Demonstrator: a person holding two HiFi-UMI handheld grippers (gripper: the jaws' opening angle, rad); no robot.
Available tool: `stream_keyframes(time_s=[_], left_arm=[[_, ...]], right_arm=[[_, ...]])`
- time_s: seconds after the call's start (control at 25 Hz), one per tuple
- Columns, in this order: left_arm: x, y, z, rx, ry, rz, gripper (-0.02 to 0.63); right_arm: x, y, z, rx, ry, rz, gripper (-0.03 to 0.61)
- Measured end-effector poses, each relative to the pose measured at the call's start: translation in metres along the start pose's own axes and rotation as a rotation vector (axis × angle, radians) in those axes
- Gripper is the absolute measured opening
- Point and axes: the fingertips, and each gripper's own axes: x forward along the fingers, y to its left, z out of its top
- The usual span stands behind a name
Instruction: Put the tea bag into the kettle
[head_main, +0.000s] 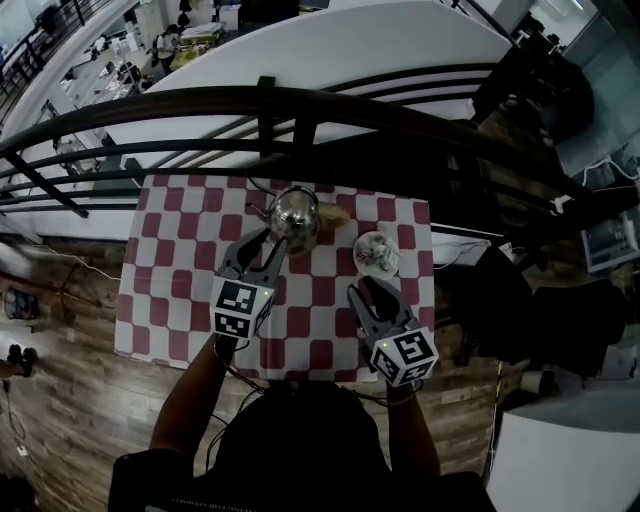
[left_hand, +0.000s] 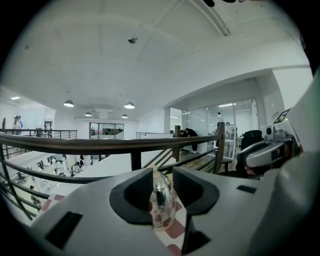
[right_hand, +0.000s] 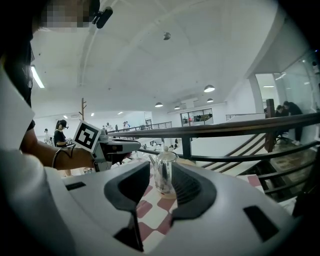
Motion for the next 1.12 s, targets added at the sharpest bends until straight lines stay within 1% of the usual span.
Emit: stream_keyframes(time_s=[0.08, 0.2, 0.36, 0.52, 0.84, 0.88, 0.92, 1.12], left_arm=[[0.019, 0.007, 0.002, 0.013, 0.014, 0.007, 0.123], [0.049, 0.010, 0.005, 0.022, 0.035, -0.006, 0.123], [0.079, 0.016, -0.007, 0.026, 0.087, -0.006, 0.123], [0.101, 0.018, -0.018, 0.022, 0.123, -0.008, 0.123], [0.125, 0.023, -0.022, 0.043, 0.155, -0.001, 0.122], [0.125, 0.023, -0.023, 0.052, 0.158, 0.006, 0.120], [0.125, 0.024, -0.024, 0.062, 0.162, 0.014, 0.104], [0.120, 0.025, -0.023, 0.080, 0.175, 0.013, 0.100]], right_arm=[[0.003, -0.011, -0.001, 0.009, 0.003, -0.003, 0.126], [0.006, -0.026, -0.004, 0.033, 0.006, -0.007, 0.126], [0.006, -0.040, -0.009, 0.056, 0.017, -0.018, 0.126], [0.001, -0.057, -0.011, 0.075, 0.002, -0.057, 0.126], [0.003, -0.070, -0.015, 0.103, -0.001, -0.080, 0.126], [0.004, -0.070, -0.015, 0.104, -0.001, -0.080, 0.126], [0.005, -0.071, -0.014, 0.105, -0.001, -0.080, 0.126], [0.009, -0.070, -0.014, 0.100, 0.000, -0.072, 0.126]])
